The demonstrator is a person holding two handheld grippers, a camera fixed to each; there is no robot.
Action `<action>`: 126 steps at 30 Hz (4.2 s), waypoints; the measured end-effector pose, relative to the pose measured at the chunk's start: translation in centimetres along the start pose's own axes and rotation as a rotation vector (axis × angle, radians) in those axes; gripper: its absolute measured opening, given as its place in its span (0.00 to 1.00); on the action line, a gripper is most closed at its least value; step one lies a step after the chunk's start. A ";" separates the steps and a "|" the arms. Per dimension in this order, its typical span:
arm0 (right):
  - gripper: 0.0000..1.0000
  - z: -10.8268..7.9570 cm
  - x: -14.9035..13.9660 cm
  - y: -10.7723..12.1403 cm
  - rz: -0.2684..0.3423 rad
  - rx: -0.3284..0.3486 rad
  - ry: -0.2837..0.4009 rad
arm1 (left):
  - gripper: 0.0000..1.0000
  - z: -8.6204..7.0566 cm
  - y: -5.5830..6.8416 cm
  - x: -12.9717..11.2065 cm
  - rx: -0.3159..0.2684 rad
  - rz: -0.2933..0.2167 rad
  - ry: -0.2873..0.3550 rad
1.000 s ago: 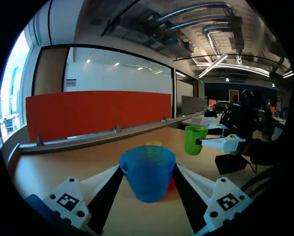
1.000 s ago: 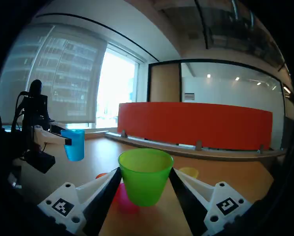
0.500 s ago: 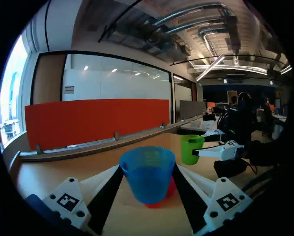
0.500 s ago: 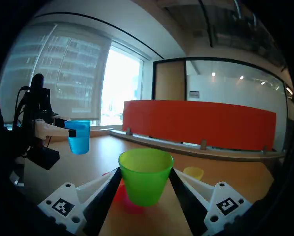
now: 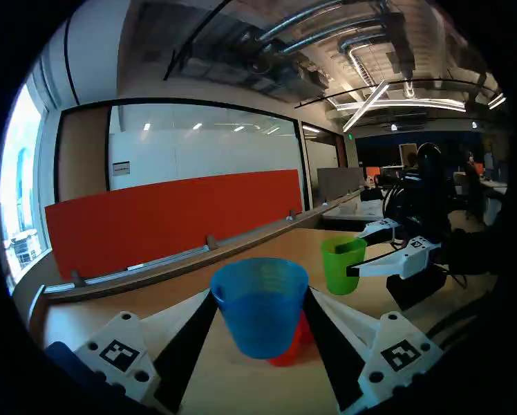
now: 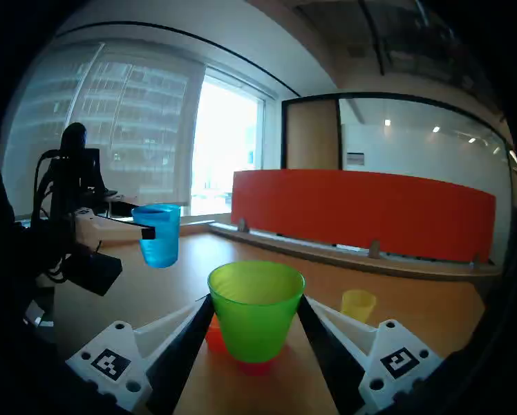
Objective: Pour water
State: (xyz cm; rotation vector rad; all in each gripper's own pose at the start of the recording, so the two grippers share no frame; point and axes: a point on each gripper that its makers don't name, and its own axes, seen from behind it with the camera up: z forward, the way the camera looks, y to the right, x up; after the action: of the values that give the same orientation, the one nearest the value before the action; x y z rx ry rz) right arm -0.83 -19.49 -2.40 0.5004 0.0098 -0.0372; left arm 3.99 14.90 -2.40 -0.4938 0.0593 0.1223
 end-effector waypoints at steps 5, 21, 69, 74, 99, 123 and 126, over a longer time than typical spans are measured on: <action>0.90 0.2 -0.4 -1.3 0.003 0.041 -0.026 | 0.85 -0.1 -0.4 0.1 0.018 0.052 -0.006; 0.90 1.2 -1.5 -5.2 -0.023 0.164 -0.083 | 0.85 -0.1 0.2 0.9 0.033 0.222 -0.018; 0.90 2.0 -2.2 -10.0 -0.001 0.304 -0.111 | 0.85 -0.5 1.6 1.8 0.036 0.563 -0.053; 0.90 2.1 -2.3 -10.2 -0.002 0.307 -0.114 | 0.85 -0.5 1.9 1.8 0.032 0.597 -0.056; 0.90 2.4 -2.3 -10.8 -0.007 0.318 -0.112 | 0.85 0.2 2.6 2.1 0.028 0.742 -0.054; 0.90 2.5 -2.5 -10.7 0.000 0.317 -0.109 | 0.85 0.4 3.3 2.8 0.024 0.827 -0.052; 0.90 2.4 -2.6 -10.7 0.001 0.317 -0.108 | 0.85 0.4 3.4 2.8 0.023 0.836 -0.053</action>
State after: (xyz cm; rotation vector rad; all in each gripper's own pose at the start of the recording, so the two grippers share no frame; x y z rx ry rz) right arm -3.80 -29.92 -5.35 0.8152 -0.1035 -0.0657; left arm 6.30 18.34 -3.85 -0.4169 0.2131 0.9518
